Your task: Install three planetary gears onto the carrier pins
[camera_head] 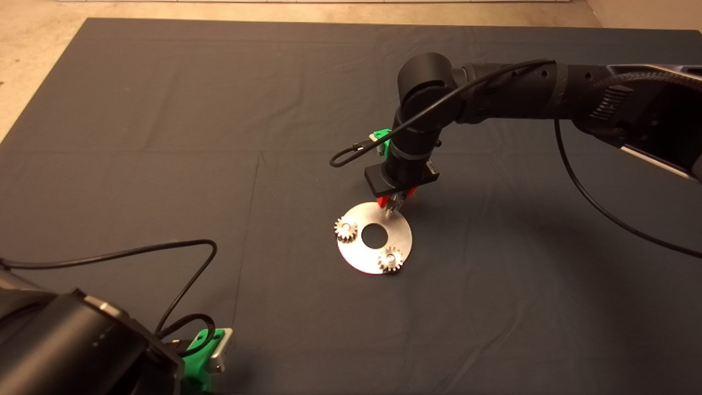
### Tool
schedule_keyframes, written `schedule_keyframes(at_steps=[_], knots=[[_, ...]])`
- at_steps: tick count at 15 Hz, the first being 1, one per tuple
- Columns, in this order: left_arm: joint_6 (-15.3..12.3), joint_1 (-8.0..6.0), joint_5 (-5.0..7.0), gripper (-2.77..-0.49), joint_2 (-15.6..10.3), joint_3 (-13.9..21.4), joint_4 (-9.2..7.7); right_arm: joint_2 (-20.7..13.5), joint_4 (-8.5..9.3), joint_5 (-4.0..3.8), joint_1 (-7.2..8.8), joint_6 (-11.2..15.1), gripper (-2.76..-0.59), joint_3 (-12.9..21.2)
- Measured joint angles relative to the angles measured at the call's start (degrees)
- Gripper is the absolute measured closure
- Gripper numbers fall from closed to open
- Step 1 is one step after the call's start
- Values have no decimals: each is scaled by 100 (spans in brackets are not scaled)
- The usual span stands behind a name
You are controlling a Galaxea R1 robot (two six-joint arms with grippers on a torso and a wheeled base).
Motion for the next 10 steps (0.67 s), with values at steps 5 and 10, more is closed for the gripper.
schedule_keyframes(at_steps=[5, 10], knots=[[0, 0, 0, -277, 2, 0, 20, 22, 21, -13, -7, 49, -104, 0], [0, 0, 0, -277, 0, 0, 22, 52, 34, -52, -12, 105, -104, 11]])
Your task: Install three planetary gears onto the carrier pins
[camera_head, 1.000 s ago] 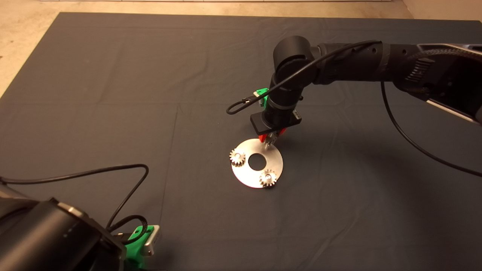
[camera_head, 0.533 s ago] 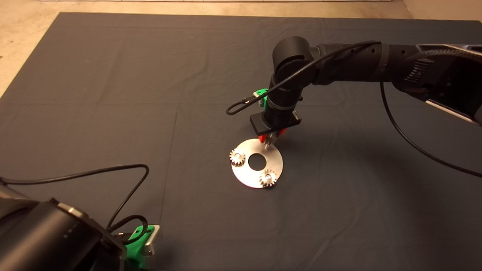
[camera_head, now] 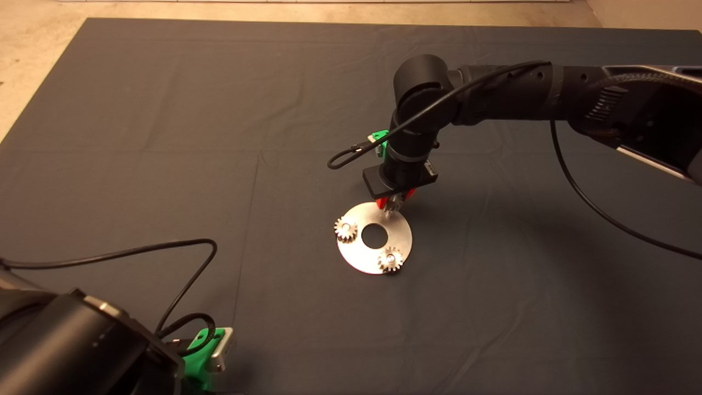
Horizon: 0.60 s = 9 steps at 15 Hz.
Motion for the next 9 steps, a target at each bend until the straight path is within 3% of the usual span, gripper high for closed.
schedule_keyframes(at_steps=[9], knots=[[0, 44, 0, -277, 2, 0, 20, 29, 162, 22, -24, 41, -104, 69]])
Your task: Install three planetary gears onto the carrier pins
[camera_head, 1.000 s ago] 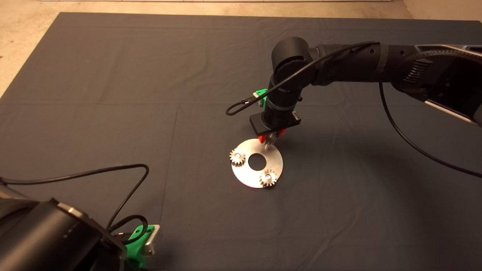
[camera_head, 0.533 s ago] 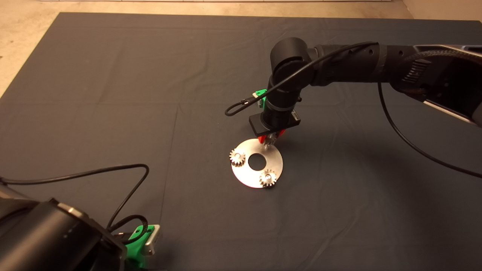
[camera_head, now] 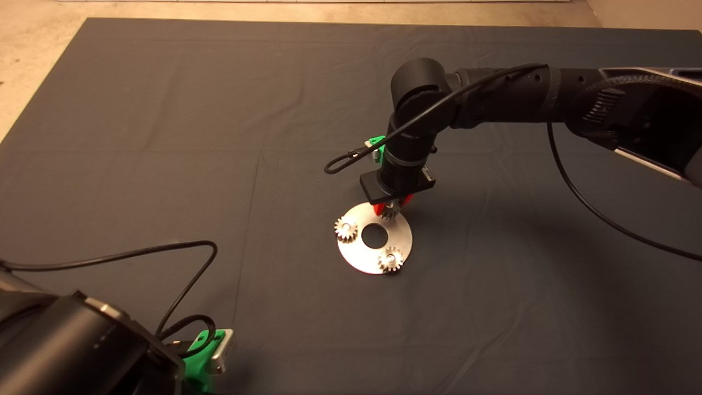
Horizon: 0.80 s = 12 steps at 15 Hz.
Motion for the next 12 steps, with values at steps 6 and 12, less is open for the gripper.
schedule_keyframes(at_steps=[6, 12], knots=[[0, 2, 0, -277, 0, 0, 0, -32, 45, 22, 1, -4, -104, -2], [0, 61, -2, -277, 0, 0, 0, -32, 108, 64, 10, -116, -104, -126]])
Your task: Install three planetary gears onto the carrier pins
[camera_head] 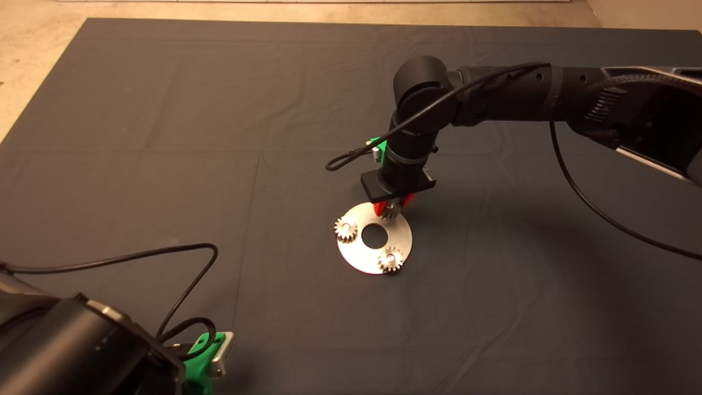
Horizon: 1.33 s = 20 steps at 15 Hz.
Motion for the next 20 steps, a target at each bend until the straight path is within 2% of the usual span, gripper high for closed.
schedule_keyframes(at_steps=[6, 14, 20], knots=[[0, 3, 2, -277, 0, 0, 2, 2, 27, -1, 20, -324, -104, -148], [0, 52, 2, -277, 0, 0, 2, 24, 20, -10, 28, -581, -104, -180], [0, 52, 2, -277, 0, 0, 2, 49, 7, -55, 26, -790, -104, -130]])
